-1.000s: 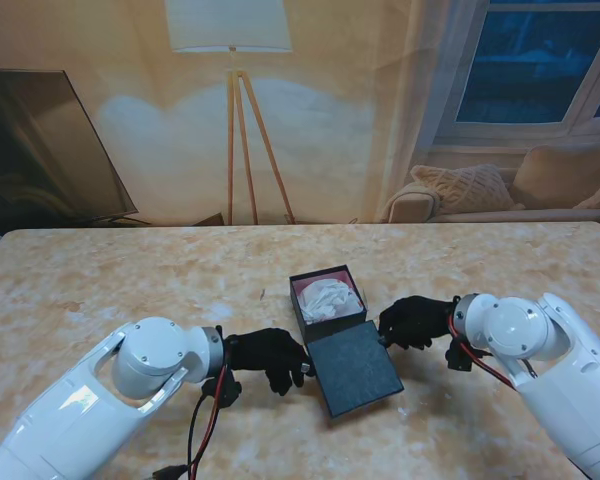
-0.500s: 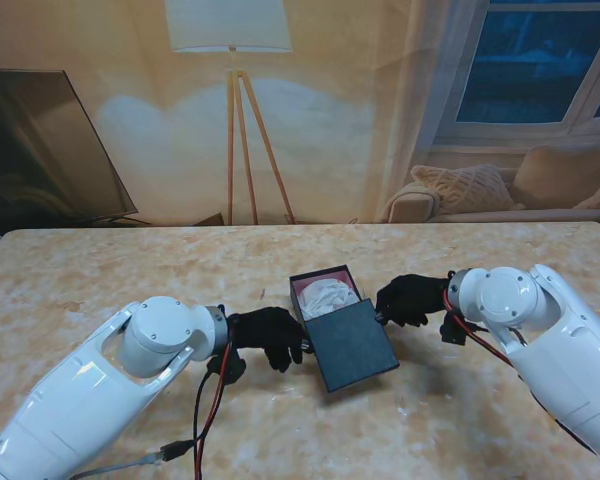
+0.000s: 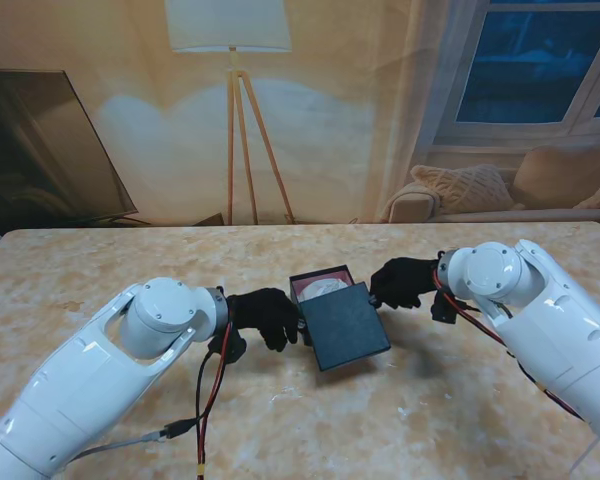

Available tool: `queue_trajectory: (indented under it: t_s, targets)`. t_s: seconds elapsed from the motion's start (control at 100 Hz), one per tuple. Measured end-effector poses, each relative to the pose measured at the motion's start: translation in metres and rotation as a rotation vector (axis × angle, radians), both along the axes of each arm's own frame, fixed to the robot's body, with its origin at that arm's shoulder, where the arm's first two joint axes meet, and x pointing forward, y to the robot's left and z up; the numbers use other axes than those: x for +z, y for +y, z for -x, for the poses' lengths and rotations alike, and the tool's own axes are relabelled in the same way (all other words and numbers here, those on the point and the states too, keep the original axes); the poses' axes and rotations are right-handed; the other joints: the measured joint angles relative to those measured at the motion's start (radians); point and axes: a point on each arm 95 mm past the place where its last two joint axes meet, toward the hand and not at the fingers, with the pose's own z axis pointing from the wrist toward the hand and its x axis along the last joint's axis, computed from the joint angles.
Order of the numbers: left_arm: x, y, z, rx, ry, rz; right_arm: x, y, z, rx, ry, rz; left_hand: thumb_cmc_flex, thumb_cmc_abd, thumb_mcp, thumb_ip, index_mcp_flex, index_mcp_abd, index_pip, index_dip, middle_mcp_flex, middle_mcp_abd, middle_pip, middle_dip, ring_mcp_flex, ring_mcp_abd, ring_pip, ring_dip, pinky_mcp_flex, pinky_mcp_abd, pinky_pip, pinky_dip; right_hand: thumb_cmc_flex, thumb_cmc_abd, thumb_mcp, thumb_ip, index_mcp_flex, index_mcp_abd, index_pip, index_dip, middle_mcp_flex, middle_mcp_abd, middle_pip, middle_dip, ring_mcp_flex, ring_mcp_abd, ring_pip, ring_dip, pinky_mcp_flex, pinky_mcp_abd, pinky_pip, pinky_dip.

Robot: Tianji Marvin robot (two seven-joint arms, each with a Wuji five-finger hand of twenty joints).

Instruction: Pack mini donuts into a plastic bag, tie the opening and put the bag into the gift box

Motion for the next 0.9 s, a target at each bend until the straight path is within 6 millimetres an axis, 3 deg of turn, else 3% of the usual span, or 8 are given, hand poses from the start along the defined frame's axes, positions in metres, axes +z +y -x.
queue_trajectory:
  t_s: [0.43, 0.66, 0.9]
  targets:
    - [0.010, 0.000, -0.024, 0.066, -0.013, -0.037, 0.007, 0.009, -0.033, -0.030, 0.040, 0.000, -0.012, 0.000, 0.010, 0.000, 0.000, 0.016, 0.000, 0.000, 0.000, 0.013, 0.000, 0.000, 0.000, 0.001, -0.001, 0.000, 0.000, 0.001, -0.001, 0.000, 0.000, 0.001, -0.007, 0.000, 0.000, 0.000, 0.006, 0.002, 0.000, 0.000, 0.000, 0.000, 0.000, 0.000, 0.000, -0.001, 0.000, 0.000, 0.000, -0.001]
    - [0.014, -0.003, -0.033, 0.088, -0.019, -0.047, 0.007, 0.013, -0.051, -0.067, 0.056, 0.001, -0.012, 0.000, 0.010, 0.000, 0.000, 0.018, 0.000, 0.000, -0.001, 0.015, 0.000, 0.000, 0.000, 0.001, -0.002, 0.000, 0.000, 0.001, -0.002, 0.000, 0.000, 0.001, -0.010, 0.000, 0.001, 0.000, 0.015, 0.041, 0.000, 0.000, 0.001, -0.001, 0.000, 0.000, 0.000, -0.002, 0.000, 0.000, 0.000, -0.002]
    - [0.017, -0.002, -0.041, 0.116, -0.022, -0.058, 0.008, 0.017, -0.061, -0.088, 0.070, 0.002, -0.019, 0.000, 0.020, 0.000, 0.000, 0.020, 0.000, 0.000, -0.001, 0.017, 0.000, 0.000, 0.000, 0.001, -0.003, 0.000, 0.000, 0.001, -0.003, -0.001, 0.000, 0.001, -0.014, 0.000, 0.001, 0.000, 0.020, 0.047, 0.000, 0.000, 0.002, -0.001, 0.000, 0.000, 0.001, -0.002, 0.000, 0.000, 0.000, -0.002]
